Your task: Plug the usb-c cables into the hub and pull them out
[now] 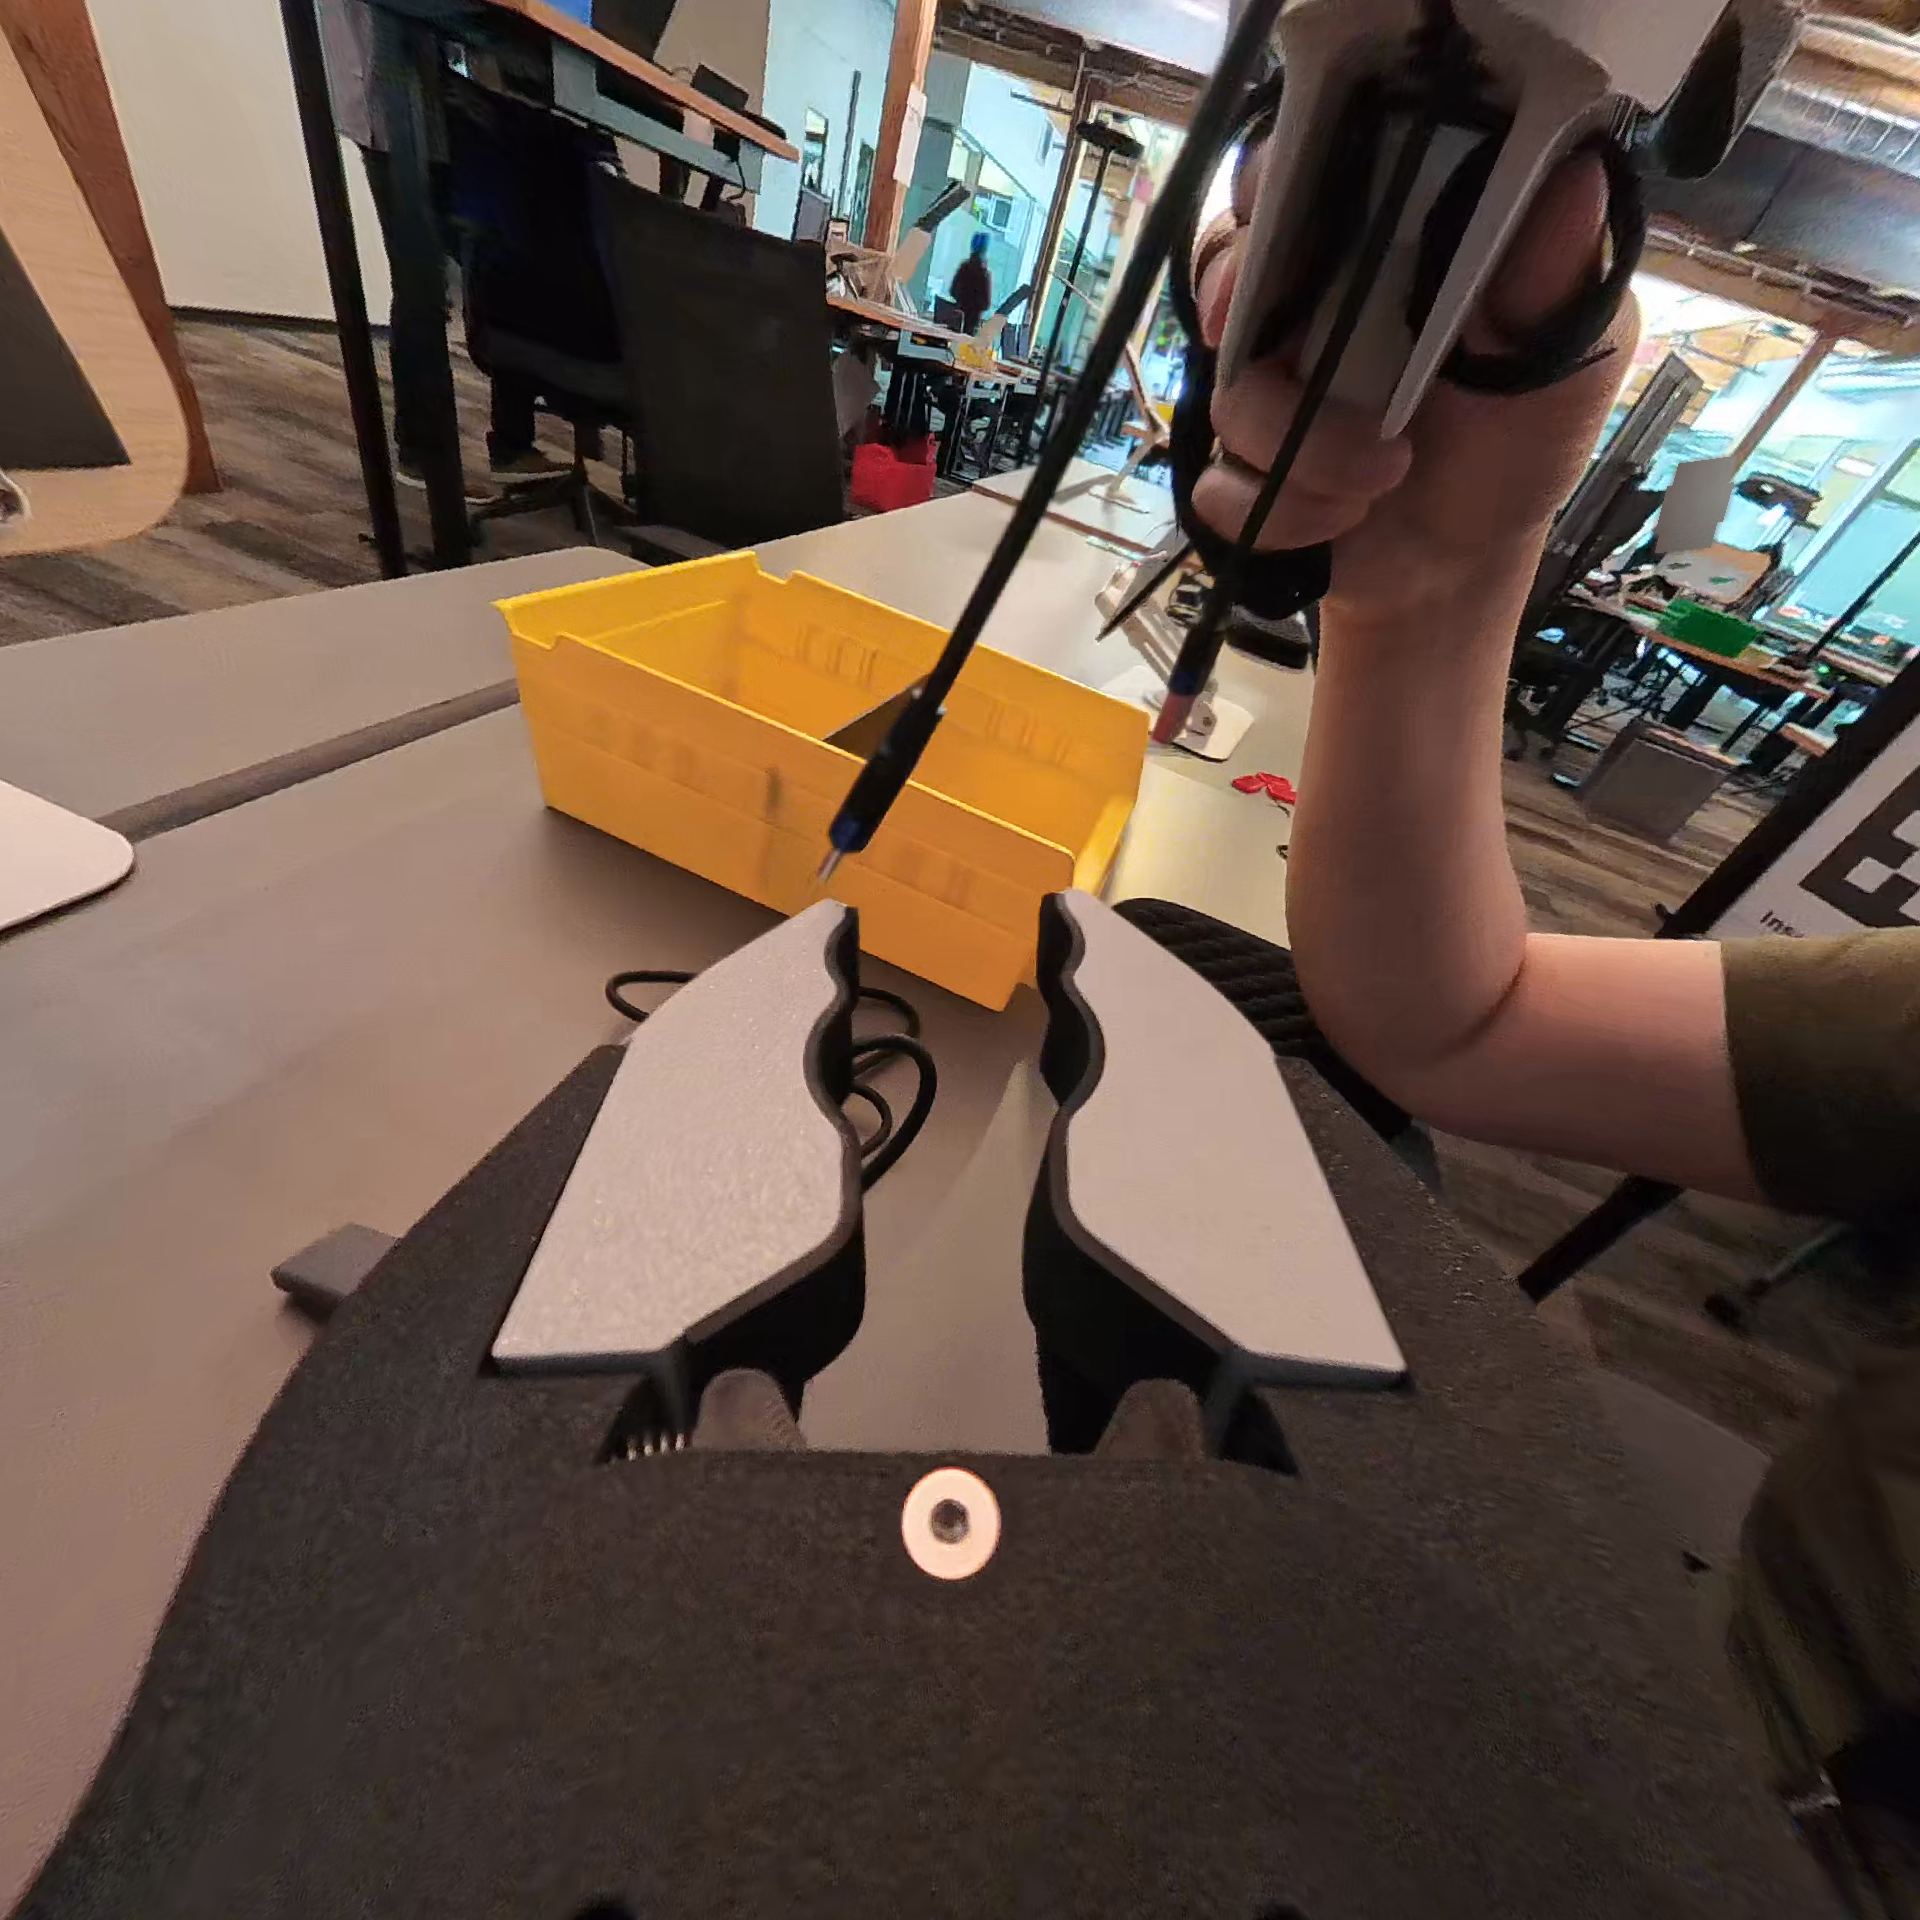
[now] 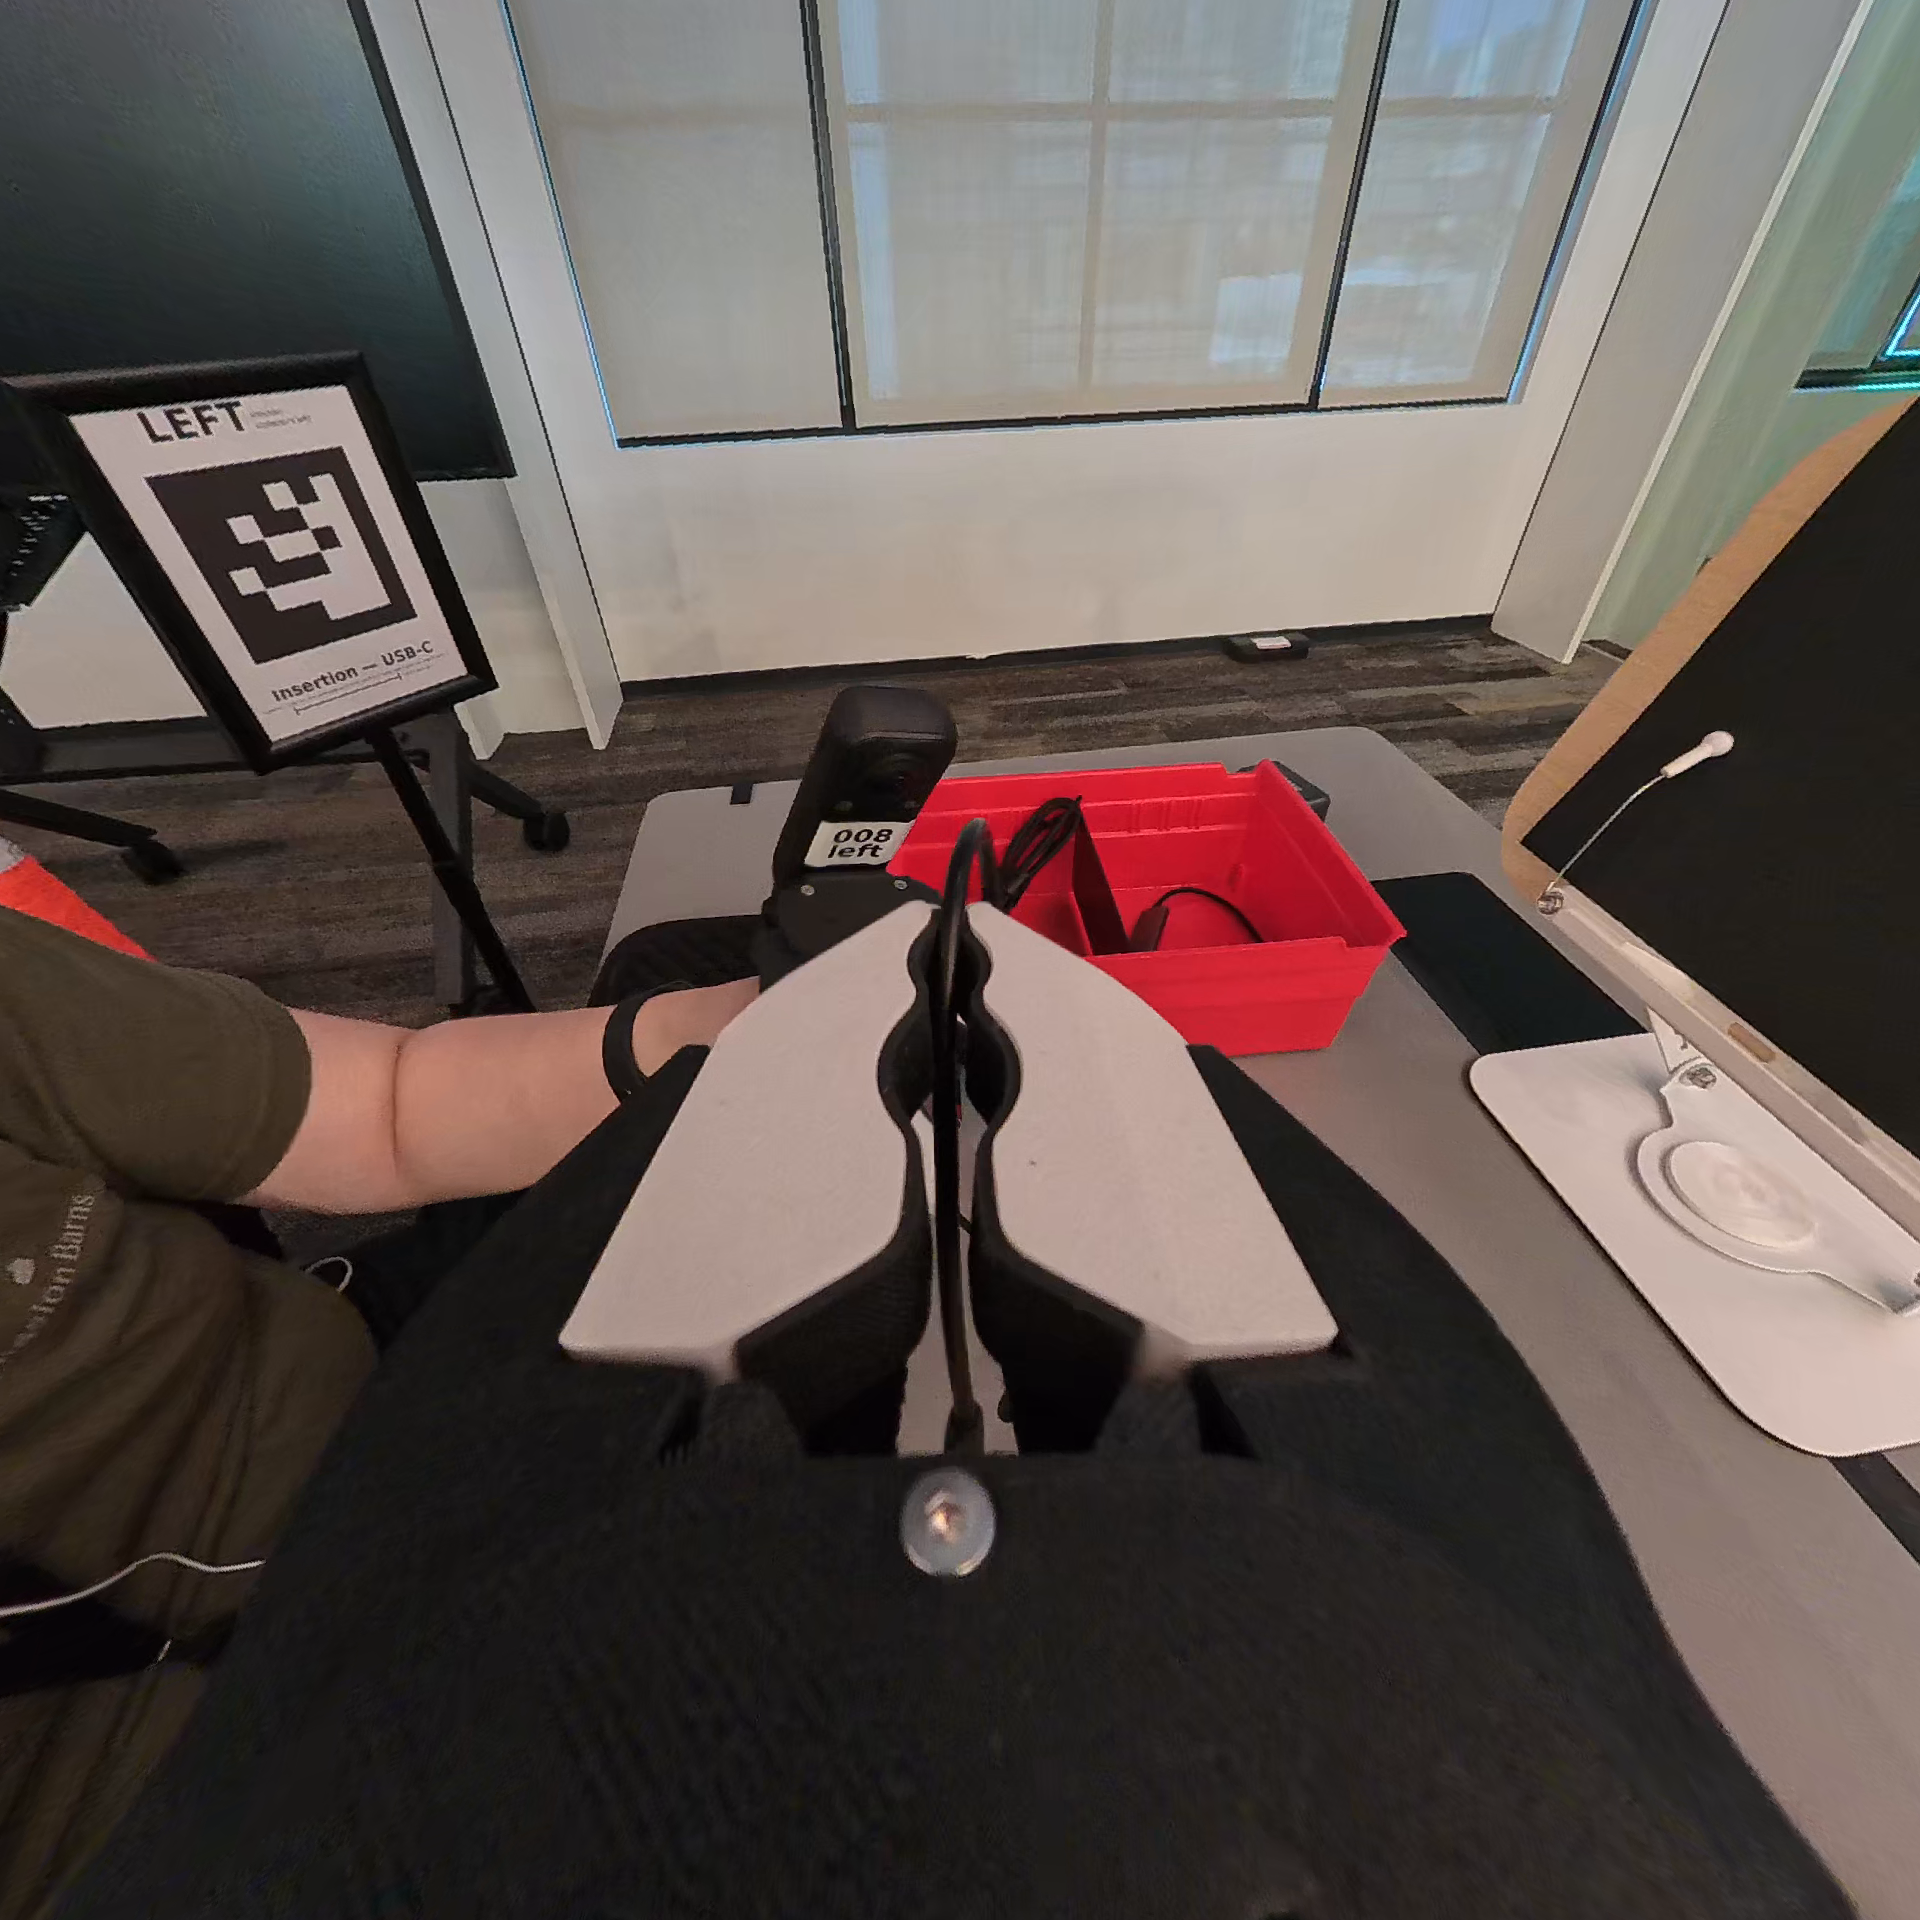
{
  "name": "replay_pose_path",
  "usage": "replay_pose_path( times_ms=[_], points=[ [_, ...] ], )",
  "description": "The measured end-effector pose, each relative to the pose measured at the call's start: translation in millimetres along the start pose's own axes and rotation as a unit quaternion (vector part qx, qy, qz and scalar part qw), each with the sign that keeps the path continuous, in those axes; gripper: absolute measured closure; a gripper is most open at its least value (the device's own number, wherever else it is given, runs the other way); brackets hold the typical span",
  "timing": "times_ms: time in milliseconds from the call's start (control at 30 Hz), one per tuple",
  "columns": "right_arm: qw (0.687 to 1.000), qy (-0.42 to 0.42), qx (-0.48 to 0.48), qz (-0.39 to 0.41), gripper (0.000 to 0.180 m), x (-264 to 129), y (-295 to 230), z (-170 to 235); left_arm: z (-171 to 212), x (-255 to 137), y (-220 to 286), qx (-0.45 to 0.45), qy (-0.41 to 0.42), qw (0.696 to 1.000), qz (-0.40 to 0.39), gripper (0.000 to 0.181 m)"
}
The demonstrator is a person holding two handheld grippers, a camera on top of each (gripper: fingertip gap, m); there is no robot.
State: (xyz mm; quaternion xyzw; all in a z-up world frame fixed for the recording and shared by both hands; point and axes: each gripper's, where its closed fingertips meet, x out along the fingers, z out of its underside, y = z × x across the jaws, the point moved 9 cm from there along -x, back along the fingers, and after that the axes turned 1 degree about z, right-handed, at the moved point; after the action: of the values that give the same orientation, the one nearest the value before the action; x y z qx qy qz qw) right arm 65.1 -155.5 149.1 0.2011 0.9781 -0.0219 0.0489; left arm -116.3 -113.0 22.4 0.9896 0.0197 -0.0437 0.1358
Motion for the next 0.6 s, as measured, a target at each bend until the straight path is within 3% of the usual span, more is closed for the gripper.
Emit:
replay_pose_path(
  times_ms=[200, 333, 533, 600],
  points=[
    [1.000, 0.008, -0.006, -0.011, 0.179, -5, -7, -5, 3, -20, 3, 0.023, 0.008, 0.998, -0.056, 0.138],
    [1.000, 0.008, -0.007, -0.017, 0.179, -4, -11, -6, -9, -19, 15, 0.042, 0.053, 0.998, -0.002, 0.134],
    [1.000, 0.014, -0.009, -0.009, 0.179, -7, -11, -8, -13, -2, 20, 0.038, 0.035, 0.998, 0.044, 0.144],
    [1.000, 0.013, -0.006, -0.010, 0.179, -8, -9, -7, -12, 2, 19, 0.045, 0.030, 0.997, 0.048, 0.162]
  ],
)
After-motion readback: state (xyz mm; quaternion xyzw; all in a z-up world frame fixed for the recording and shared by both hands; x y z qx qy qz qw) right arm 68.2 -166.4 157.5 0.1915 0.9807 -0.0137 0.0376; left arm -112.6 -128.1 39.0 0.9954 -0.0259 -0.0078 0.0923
